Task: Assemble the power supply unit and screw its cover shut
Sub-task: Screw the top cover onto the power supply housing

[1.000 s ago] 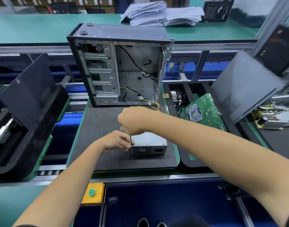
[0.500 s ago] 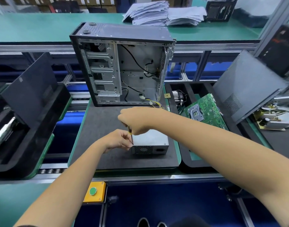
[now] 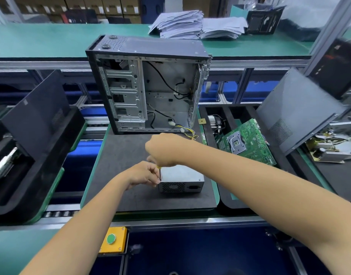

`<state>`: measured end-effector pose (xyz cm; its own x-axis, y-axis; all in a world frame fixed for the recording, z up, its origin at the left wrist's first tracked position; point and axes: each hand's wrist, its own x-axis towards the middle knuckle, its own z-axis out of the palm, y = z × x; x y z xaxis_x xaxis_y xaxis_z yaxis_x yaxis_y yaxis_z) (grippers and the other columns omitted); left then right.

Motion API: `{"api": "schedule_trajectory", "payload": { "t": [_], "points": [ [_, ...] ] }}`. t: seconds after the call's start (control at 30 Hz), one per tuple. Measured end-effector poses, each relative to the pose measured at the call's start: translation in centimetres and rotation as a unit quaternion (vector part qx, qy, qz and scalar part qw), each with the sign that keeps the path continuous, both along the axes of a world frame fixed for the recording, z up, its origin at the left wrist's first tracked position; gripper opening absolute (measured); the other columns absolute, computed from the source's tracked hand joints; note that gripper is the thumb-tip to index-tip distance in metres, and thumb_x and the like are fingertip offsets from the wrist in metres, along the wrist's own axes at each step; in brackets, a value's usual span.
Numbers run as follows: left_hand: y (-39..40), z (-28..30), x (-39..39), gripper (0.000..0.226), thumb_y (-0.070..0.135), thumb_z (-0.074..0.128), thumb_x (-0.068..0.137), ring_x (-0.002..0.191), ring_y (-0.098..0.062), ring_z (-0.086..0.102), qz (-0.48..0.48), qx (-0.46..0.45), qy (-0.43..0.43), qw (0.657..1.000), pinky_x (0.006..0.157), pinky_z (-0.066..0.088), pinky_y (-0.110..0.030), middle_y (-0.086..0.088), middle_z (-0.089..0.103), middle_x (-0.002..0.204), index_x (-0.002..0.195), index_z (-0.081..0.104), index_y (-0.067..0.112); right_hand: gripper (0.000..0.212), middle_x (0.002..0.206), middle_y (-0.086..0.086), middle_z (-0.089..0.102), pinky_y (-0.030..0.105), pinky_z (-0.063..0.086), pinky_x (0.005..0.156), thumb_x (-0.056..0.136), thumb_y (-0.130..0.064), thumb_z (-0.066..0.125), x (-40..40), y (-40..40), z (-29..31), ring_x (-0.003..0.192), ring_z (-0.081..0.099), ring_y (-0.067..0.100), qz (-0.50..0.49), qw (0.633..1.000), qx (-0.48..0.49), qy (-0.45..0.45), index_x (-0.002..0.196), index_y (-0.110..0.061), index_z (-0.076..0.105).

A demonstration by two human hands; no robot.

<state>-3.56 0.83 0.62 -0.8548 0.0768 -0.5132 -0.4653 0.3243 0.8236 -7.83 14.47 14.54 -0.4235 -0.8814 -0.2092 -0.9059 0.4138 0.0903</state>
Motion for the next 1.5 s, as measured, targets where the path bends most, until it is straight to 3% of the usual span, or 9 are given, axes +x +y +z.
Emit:
{"api": "schedule_trajectory", "payload": {
  "t": [0.2, 0.3, 0.4, 0.6, 0.7, 0.87, 1.07, 1.37, 1.5],
  "points": [
    [-0.1, -0.2, 0.1, 0.014, -0.007, 0.066, 0.075, 0.072, -0.018, 0.064, -0.006, 0.008, -0.003, 1.000, 0.073, 0.056, -0.027, -0.008, 0.066, 0.075, 0.076, 0.066, 0.007, 0.021, 0.102, 0.009, 0.048, 0.030, 0.033, 0.055, 0.089, -0.016, 0.055, -0.5, 0.5, 0.0, 0.082, 0.054, 0.027, 0.008, 0.995, 0.032, -0.099, 0.107, -0.005, 0.055],
    [-0.1, -0.3, 0.0, 0.018, -0.007, 0.067, 0.076, 0.071, -0.017, 0.066, 0.003, 0.004, -0.011, 1.000, 0.073, 0.057, -0.027, -0.005, 0.068, 0.072, 0.069, 0.068, 0.010, 0.007, 0.092, 0.010, 0.056, 0.029, 0.038, 0.055, 0.085, -0.010, 0.059, -0.4, 0.3, 0.1, 0.082, 0.054, 0.024, 0.010, 0.998, 0.007, -0.064, 0.089, -0.005, 0.060],
    [-0.1, -0.2, 0.0, 0.029, -0.009, 0.068, 0.076, 0.067, -0.011, 0.067, 0.012, 0.009, -0.016, 1.000, 0.070, 0.056, -0.025, 0.006, 0.068, 0.067, 0.059, 0.069, 0.015, 0.031, 0.069, 0.003, 0.039, 0.028, 0.033, 0.047, 0.094, -0.022, 0.056, -0.3, 0.0, -0.1, 0.058, 0.046, 0.019, -0.019, 0.998, -0.003, -0.059, 0.069, -0.013, 0.041],
    [0.1, 0.2, 0.1, 0.015, -0.010, 0.066, 0.076, 0.071, -0.016, 0.065, 0.005, 0.009, -0.011, 1.000, 0.070, 0.055, -0.026, -0.004, 0.067, 0.073, 0.076, 0.065, 0.006, 0.016, 0.106, 0.007, 0.048, 0.030, 0.032, 0.055, 0.092, -0.016, 0.053, -0.6, 0.3, 0.3, 0.082, 0.051, 0.024, 0.014, 0.995, 0.036, -0.092, 0.106, -0.007, 0.052],
    [0.1, 0.2, 0.1, 0.019, -0.010, 0.066, 0.077, 0.071, -0.016, 0.066, 0.004, 0.006, -0.015, 1.000, 0.070, 0.055, -0.026, -0.005, 0.068, 0.074, 0.070, 0.066, 0.008, 0.005, 0.095, 0.008, 0.052, 0.029, 0.033, 0.055, 0.087, -0.011, 0.058, -0.4, 0.5, 0.5, 0.080, 0.052, 0.023, 0.028, 0.999, 0.014, -0.044, 0.090, -0.009, 0.055],
    [0.1, 0.3, 0.0, 0.013, -0.010, 0.065, 0.078, 0.071, -0.016, 0.064, -0.003, -0.001, -0.019, 1.000, 0.072, 0.055, -0.025, -0.008, 0.065, 0.077, 0.076, 0.064, 0.004, 0.028, 0.073, 0.006, 0.041, 0.029, 0.027, 0.046, 0.101, -0.030, 0.041, -0.1, 0.2, 0.3, 0.054, 0.037, 0.018, 0.010, 1.000, 0.009, 0.002, 0.087, -0.009, 0.055],
    [0.4, 0.7, 0.3, 0.016, -0.014, 0.061, 0.078, 0.073, -0.022, 0.059, -0.001, 0.007, -0.008, 1.000, 0.071, 0.054, -0.028, -0.012, 0.061, 0.076, 0.082, 0.060, 0.001, 0.015, 0.101, 0.008, 0.047, 0.030, 0.033, 0.053, 0.089, -0.018, 0.057, -0.4, 0.8, 0.2, 0.077, 0.049, 0.024, 0.022, 0.997, 0.024, -0.064, 0.098, -0.009, 0.048],
    [0.4, 0.6, 0.2, 0.021, -0.017, 0.059, 0.079, 0.071, -0.021, 0.059, 0.016, 0.023, -0.007, 1.000, 0.073, 0.055, -0.029, -0.012, 0.060, 0.082, 0.080, 0.059, 0.005, 0.026, 0.089, 0.008, 0.052, 0.030, 0.031, 0.049, 0.098, -0.033, 0.049, -0.6, 0.5, 0.0, 0.063, 0.046, 0.021, -0.017, 0.999, 0.030, -0.032, 0.104, -0.009, 0.056],
    [0.2, 0.5, 0.0, 0.021, -0.016, 0.060, 0.079, 0.074, -0.023, 0.060, 0.001, 0.020, -0.003, 1.000, 0.076, 0.056, -0.029, -0.017, 0.061, 0.087, 0.073, 0.061, 0.004, 0.013, 0.104, 0.014, 0.052, 0.030, 0.028, 0.047, 0.088, -0.010, 0.054, -0.7, 1.0, 0.3, 0.062, 0.042, 0.016, 0.009, 0.998, 0.044, -0.047, 0.099, -0.007, 0.050]
  ]
}}
